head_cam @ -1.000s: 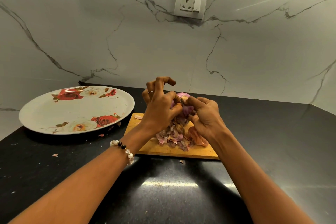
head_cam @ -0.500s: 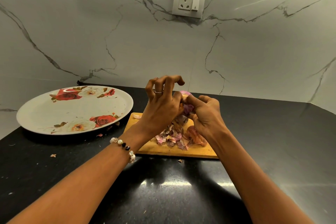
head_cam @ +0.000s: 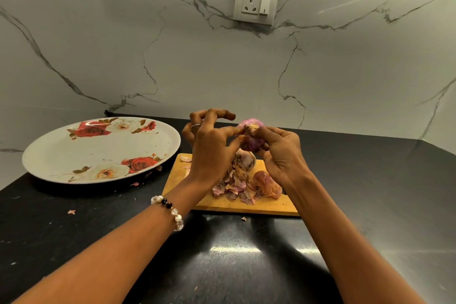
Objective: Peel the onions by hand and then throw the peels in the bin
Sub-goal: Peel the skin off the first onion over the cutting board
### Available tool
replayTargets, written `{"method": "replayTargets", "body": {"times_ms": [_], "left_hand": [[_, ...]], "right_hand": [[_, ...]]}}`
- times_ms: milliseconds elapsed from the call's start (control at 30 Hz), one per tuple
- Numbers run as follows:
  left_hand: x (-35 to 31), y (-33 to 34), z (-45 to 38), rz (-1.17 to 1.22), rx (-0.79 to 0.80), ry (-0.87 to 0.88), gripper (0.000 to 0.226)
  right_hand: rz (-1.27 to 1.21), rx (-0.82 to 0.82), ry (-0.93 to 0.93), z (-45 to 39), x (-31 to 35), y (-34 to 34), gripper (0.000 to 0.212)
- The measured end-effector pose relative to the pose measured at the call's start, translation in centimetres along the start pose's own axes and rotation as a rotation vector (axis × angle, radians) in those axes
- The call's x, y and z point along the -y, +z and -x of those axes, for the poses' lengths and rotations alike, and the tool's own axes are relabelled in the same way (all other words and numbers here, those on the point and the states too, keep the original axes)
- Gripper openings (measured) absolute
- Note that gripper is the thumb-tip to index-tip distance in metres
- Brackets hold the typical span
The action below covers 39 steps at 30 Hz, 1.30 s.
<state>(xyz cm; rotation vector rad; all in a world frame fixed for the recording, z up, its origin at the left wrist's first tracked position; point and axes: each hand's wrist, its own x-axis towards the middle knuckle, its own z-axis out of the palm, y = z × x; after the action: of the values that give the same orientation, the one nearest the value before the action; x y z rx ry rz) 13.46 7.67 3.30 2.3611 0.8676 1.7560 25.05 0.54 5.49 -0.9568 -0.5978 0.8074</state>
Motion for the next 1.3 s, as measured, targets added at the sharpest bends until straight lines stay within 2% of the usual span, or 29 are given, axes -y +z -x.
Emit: {"method": "replayTargets", "body": {"times_ms": [100,300,533,700,900,1033,1167,1300], "left_hand": [[-0.7,-0.1,0.3,-0.042,-0.037,0.006,0.016],[-1.0,-0.2,0.4,-0.021,-0.021,-0.037,0.011],[0.0,0.0,-0.3,0.024,0.09,-0.063,0.01],[0.4,0.2,-0.4,0.042,0.069,0.04,0.007],[0.1,0.2,-0.6,0.012,0.044,0.193,0.008],[-0.1,0.3,-0.5,0.109,0.101,0.104,0.01],[0.3,-0.2,-0.8,0.174,0.172,-0.005,0.021],[0.2,-0.7,-1.1,0.212,0.235,-0.013,0.024]], "right_hand": [[0.038,0.023,-0.024,0.2,-0.2,0.3,0.022],[0.127,0.017,-0.057,0.0,-0.4,0.3,0.031],[0.099,0.039,-0.02,0.1,-0.1,0.2,0.028],[0.028,0.033,0.053,0.4,-0.1,0.3,0.028],[-0.016,-0.015,0.131,0.2,0.2,0.3,0.01],[-0.102,-0.023,0.14,-0.1,0.9,-0.1,0.01],[-0.143,-0.006,0.145,-0.2,1.0,-0.1,0.012],[-0.172,0.001,0.138,0.0,1.0,0.0,0.014]]}}
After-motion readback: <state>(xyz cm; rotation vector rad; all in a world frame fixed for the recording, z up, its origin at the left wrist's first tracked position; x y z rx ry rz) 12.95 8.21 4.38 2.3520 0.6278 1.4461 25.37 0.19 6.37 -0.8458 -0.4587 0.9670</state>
